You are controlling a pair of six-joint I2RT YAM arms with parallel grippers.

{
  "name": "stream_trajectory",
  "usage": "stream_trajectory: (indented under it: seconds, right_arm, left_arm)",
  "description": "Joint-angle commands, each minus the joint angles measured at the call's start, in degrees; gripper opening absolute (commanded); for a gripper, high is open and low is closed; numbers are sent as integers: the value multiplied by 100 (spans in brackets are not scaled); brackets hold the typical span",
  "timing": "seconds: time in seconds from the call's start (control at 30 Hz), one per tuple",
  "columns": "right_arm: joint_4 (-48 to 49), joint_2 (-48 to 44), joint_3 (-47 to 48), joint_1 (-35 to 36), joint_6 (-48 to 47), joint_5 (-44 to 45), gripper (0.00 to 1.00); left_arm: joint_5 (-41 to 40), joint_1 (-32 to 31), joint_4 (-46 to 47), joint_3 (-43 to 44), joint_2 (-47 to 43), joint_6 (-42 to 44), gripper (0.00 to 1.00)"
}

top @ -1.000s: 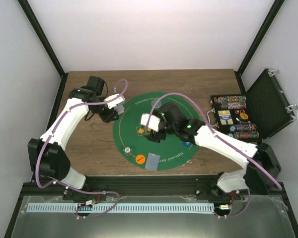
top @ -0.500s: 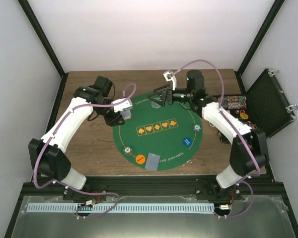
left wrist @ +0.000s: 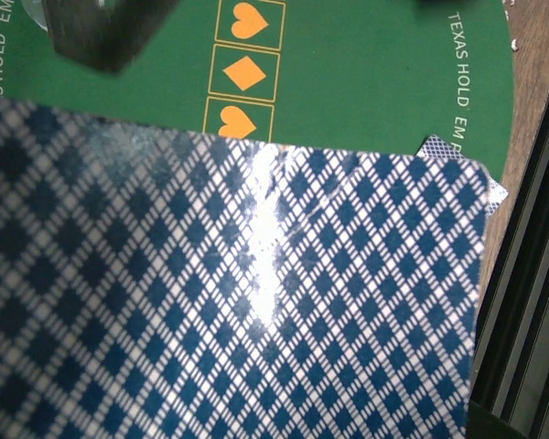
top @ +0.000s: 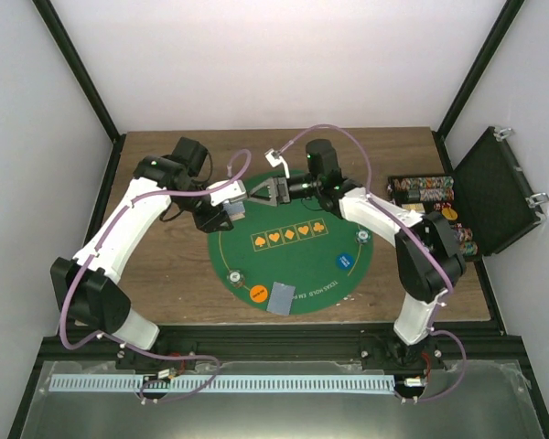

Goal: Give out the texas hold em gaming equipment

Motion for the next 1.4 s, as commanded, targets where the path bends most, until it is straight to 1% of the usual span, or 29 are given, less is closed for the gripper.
stream_trajectory:
  seconds: [0.0,0.17,0.33,0.5,0.6,0.73,0.87,1.03,1.07,1.1,1.17,1.37]
  right_arm:
    - [442,273,458,237,393,-203,88]
    - [472,499,683,382,445,-114,87]
    - [124,701,927,526,315,108,87]
    - [-391,642,927,527,12,413,83]
    - [-752,494,947,494,-226,724,75]
    - [-1011,275,843,411,-344,1071,71]
    - [-1321,175,884,411,-541,1233,66]
    - [-1547,93,938,410,-689,1284,57]
    - [-1577,67,948,411,-712,1278,53]
    - [-1598,43,953,416,-724,1256,46]
    - [-1606,12,962,420,-738,1215,39]
    - [-1784,-19,1059,419,-822,1255,26]
  left_arm:
    - [159,-21,8,113,8,-34,49]
    - [156,-21,27,102,8,-43,49]
    - [157,-21,91,132,6,-89,48]
    - [118,-21,202,143,15,-175,46]
    - [54,-12,250,124,25,-209,46]
    - [-42,-12,301,65,32,-198,45]
    - [-131,-14,325,9,37,-189,45]
    - [-186,-14,339,-22,34,-169,45]
    - [-196,-11,349,-41,29,-173,45]
    - [-206,-12,356,-53,29,-175,45]
    - [-238,-12,372,-74,34,-175,45]
    - [-272,-12,396,-124,37,-201,45]
